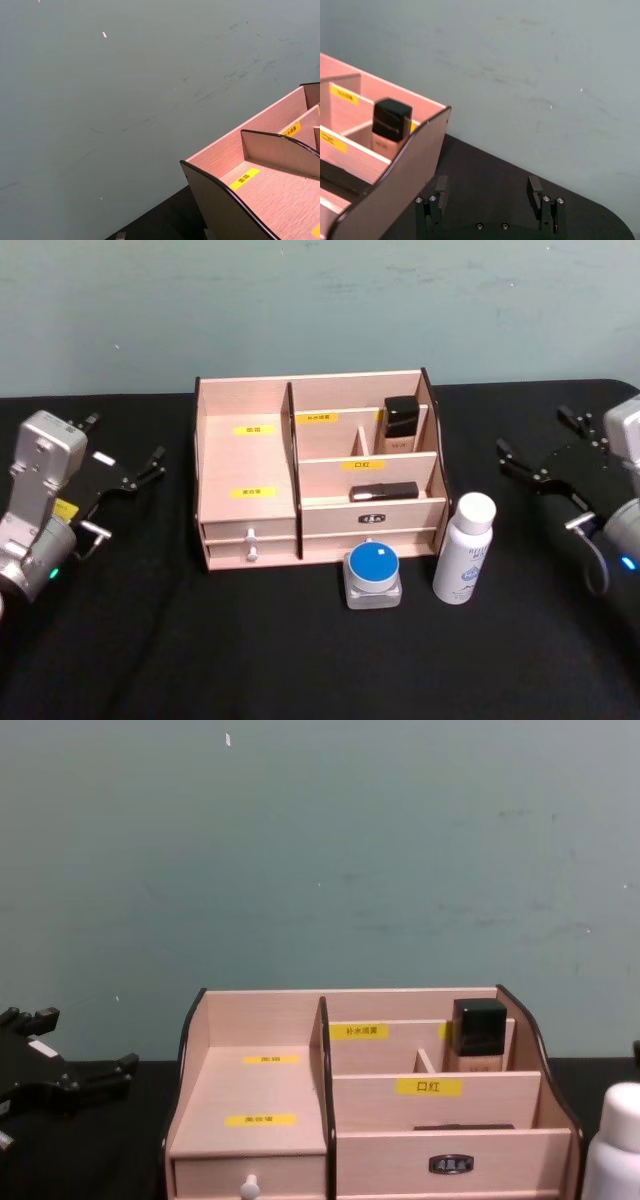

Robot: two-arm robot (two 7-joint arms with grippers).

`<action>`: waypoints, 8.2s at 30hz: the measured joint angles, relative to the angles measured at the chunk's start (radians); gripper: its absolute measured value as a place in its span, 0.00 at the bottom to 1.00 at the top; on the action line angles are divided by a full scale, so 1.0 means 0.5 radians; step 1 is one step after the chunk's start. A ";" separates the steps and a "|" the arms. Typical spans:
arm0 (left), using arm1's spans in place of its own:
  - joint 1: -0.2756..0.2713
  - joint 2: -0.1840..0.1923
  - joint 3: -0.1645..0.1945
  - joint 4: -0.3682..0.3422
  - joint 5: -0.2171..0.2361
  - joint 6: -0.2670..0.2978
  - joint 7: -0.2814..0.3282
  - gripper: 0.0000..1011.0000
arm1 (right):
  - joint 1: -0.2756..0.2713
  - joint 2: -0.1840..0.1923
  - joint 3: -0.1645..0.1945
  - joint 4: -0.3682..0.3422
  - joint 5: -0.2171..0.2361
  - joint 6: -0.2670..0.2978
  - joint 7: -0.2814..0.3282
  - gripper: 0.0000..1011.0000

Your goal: Pick up the facial cleanser and watermelon frost from the table and place them into the tiered storage box.

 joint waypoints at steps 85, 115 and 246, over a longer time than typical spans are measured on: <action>0.000 0.000 0.000 0.000 0.000 0.000 0.000 1.00 | -0.412 -0.083 0.194 -0.421 0.175 0.393 0.662 0.99; 0.000 0.000 0.000 0.000 0.000 0.000 0.000 1.00 | -0.421 -0.074 0.197 -0.429 0.188 0.390 0.654 0.59; 0.000 0.000 0.000 0.000 0.000 0.000 0.000 1.00 | 0.606 -0.636 -0.146 0.138 0.014 0.483 0.728 0.59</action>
